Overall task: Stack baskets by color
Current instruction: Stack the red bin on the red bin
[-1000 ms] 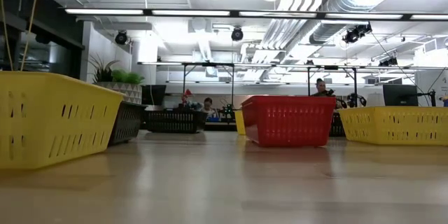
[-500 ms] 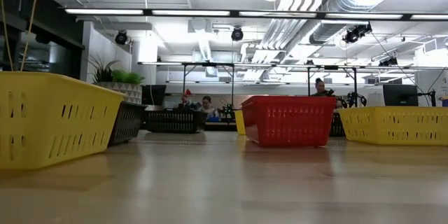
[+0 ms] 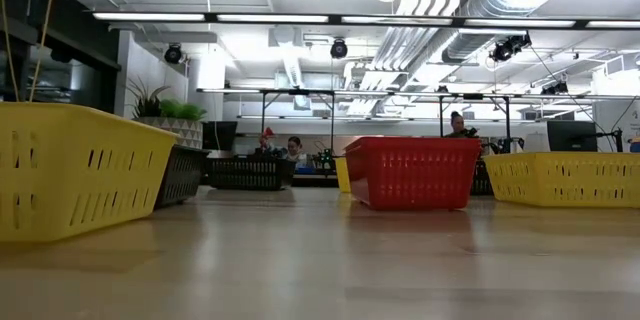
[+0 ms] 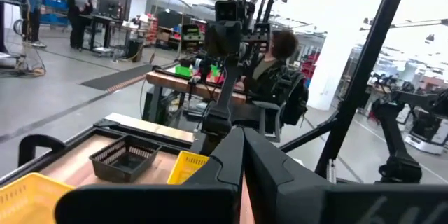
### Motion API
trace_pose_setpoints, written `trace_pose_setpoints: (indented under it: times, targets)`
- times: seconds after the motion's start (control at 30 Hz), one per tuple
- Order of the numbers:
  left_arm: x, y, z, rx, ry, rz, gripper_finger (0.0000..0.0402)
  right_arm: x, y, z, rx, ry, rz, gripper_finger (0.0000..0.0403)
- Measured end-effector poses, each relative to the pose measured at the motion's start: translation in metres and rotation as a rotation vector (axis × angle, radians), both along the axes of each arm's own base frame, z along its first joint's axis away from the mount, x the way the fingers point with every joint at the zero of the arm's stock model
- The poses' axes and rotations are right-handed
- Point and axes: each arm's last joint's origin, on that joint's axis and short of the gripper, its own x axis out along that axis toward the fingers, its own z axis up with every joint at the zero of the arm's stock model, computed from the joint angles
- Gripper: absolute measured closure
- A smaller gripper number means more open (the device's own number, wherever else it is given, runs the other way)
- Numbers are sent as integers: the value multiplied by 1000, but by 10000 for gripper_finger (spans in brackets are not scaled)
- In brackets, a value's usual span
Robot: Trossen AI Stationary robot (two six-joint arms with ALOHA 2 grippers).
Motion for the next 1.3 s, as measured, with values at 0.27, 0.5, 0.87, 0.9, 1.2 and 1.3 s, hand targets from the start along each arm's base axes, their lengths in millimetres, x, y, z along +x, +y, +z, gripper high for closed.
trace_pose_setpoints:
  times: [0.27,0.5,0.87,0.9,1.2,1.3]
  targets:
    - [-1,1,1,19,0,8,401,0,0,1,24,-10,11,402]
    - [-1,1,1,6,-4,11,401,14,2,19,140,406,106,363]
    - [-1,1,1,-9,-6,14,401,6,29,-13,477,1303,386,176]
    - [-1,1,0,-9,-3,13,401,4,33,-21,478,1359,386,167]
    - [-1,1,-4,-43,42,9,401,-3,61,-74,557,1595,370,156]
    - [-1,1,-5,-43,45,9,401,-7,71,-85,589,1643,393,156]
